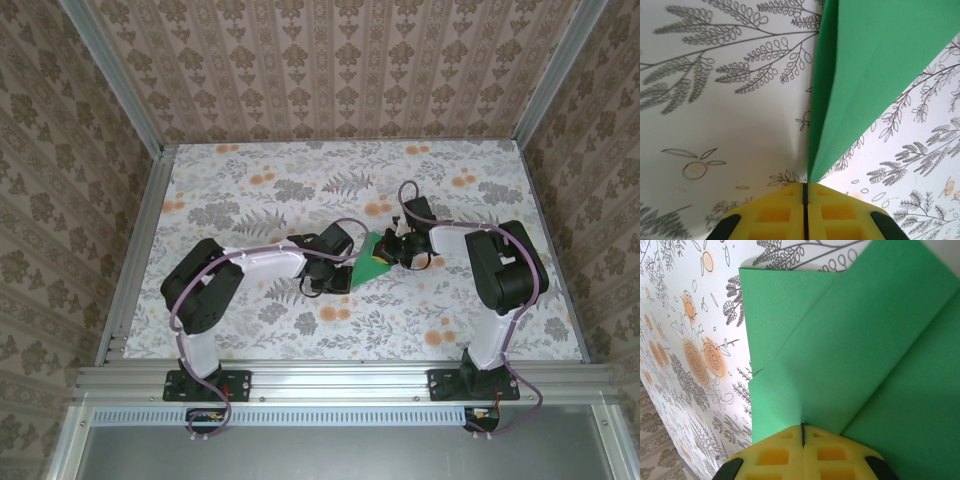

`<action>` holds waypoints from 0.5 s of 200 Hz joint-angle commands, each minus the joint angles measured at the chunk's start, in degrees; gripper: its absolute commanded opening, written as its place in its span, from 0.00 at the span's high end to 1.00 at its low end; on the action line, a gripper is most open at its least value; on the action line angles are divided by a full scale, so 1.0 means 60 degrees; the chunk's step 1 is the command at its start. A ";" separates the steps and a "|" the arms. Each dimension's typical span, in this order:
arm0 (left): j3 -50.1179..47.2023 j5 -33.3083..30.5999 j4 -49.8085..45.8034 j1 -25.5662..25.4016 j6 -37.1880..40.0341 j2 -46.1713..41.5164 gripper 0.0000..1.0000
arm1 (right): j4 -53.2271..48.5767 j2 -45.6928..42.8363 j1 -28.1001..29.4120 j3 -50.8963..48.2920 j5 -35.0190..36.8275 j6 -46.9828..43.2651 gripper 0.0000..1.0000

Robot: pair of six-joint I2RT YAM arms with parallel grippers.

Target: Fold a paper plane with a square sheet of paper (pick it up from the middle)

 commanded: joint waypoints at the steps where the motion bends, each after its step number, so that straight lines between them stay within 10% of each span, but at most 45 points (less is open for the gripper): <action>1: 0.0105 -0.0173 0.0150 0.0192 0.0089 -0.0677 0.90 | -0.0680 0.0597 -0.0042 -0.0281 0.1020 -0.0052 0.95; 100: 0.2242 0.0250 0.0535 0.0260 0.0281 0.1182 0.91 | -0.0473 0.0649 -0.0047 -0.0226 0.0759 -0.0005 0.95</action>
